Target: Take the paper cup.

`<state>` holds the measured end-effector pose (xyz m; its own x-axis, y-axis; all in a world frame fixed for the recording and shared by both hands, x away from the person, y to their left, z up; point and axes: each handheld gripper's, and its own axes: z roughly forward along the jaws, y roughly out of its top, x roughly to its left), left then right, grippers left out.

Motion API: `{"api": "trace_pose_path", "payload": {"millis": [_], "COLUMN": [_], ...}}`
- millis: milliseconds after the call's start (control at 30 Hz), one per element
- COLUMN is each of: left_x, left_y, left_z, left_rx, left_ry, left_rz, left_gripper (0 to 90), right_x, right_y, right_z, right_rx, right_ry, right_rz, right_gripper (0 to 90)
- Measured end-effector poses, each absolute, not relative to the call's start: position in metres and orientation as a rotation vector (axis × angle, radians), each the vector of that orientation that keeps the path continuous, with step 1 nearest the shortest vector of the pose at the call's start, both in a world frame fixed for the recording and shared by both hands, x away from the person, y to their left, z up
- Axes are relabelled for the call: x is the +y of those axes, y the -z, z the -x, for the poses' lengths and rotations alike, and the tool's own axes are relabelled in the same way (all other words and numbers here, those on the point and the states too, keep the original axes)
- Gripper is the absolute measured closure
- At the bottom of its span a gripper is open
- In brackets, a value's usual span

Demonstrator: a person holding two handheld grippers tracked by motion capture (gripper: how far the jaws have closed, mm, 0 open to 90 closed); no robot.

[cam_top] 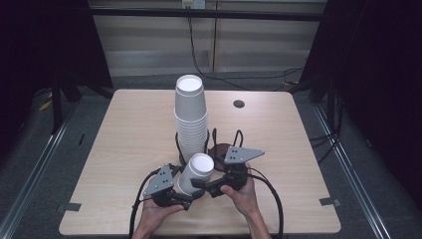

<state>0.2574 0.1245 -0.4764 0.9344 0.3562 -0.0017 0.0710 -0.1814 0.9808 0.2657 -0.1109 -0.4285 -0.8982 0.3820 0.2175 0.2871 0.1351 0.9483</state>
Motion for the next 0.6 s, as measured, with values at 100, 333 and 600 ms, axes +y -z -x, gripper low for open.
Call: {"api": "trace_pose_path", "payload": {"millis": [100, 333, 600], "left_x": [0.13, 0.139, 0.143], "left_y": [0.475, 0.472, 0.471], "left_z": [-0.259, -0.261, -0.263], "left_rx": [0.332, 0.347, 0.368], "left_ry": [-0.266, -0.277, -0.259], "left_rz": [-1.752, -1.75, -1.776], "left_gripper": [15.3, 14.6, 14.7], "right_x": [-0.113, -0.119, -0.127], "right_y": [0.428, 0.427, 0.422], "right_z": [-0.265, -0.263, -0.264], "right_rx": [2.318, 2.335, 2.317], "right_ry": [-1.891, -1.881, -1.878], "right_rz": [-0.691, -0.702, -0.715], "right_gripper": [13.1, 13.1, 13.1]}}
